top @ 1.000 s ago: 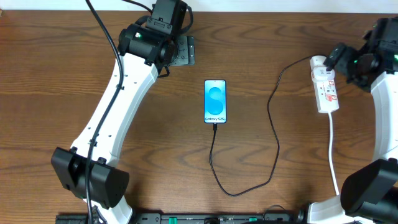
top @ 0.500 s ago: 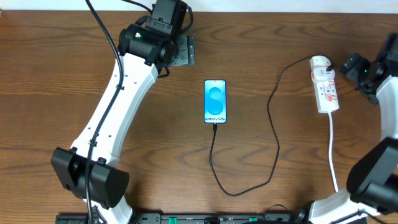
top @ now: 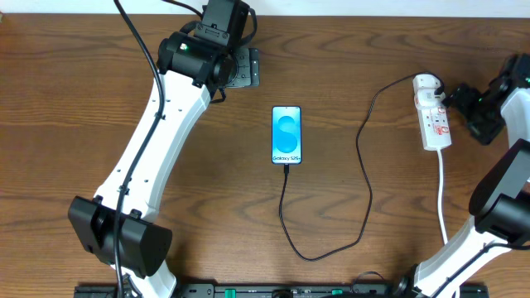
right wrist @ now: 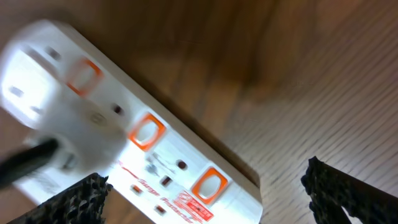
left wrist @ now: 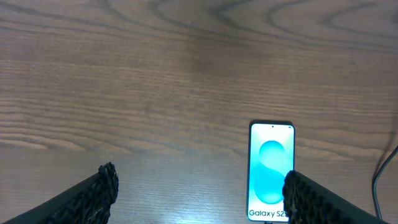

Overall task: Plug charger to phone and switch on socket
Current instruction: 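Position the right gripper over the power strip's orange switch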

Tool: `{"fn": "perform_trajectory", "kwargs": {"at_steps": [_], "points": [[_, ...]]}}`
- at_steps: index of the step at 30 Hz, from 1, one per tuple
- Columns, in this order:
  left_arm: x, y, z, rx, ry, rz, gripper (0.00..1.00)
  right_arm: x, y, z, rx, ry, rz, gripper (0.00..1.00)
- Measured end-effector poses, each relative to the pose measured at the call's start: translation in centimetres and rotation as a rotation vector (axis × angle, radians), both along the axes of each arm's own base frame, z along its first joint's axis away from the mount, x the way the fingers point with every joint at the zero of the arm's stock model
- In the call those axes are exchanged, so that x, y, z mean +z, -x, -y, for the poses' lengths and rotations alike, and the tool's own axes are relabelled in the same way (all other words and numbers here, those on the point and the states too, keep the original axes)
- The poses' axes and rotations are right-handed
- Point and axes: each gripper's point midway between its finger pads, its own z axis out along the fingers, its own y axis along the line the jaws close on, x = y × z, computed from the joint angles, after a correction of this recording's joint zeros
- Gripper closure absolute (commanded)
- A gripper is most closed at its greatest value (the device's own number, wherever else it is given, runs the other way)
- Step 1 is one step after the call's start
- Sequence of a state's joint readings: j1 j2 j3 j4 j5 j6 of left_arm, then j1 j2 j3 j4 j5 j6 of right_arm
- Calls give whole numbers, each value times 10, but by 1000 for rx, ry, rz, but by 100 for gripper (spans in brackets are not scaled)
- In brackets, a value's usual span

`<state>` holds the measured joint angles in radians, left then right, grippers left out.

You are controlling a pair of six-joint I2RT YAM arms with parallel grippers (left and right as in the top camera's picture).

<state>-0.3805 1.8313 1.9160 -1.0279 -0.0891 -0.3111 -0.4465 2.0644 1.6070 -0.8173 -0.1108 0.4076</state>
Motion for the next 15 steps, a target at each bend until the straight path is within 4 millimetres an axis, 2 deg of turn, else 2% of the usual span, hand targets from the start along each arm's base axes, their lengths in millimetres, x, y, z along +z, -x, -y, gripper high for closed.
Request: {"fn": "perform_trajectory", "kwargs": {"at_steps": [2, 7, 11, 15], "points": [[0, 0, 0, 0, 0, 0, 13, 6, -4, 6, -7, 30, 10, 1], [0, 0, 0, 0, 0, 0, 13, 3, 0, 13, -21, 57, -14, 1], [0, 0, 0, 0, 0, 0, 13, -7, 3, 16, -29, 50, -34, 1], [0, 0, 0, 0, 0, 0, 13, -26, 6, 17, -32, 30, -70, 1]]}}
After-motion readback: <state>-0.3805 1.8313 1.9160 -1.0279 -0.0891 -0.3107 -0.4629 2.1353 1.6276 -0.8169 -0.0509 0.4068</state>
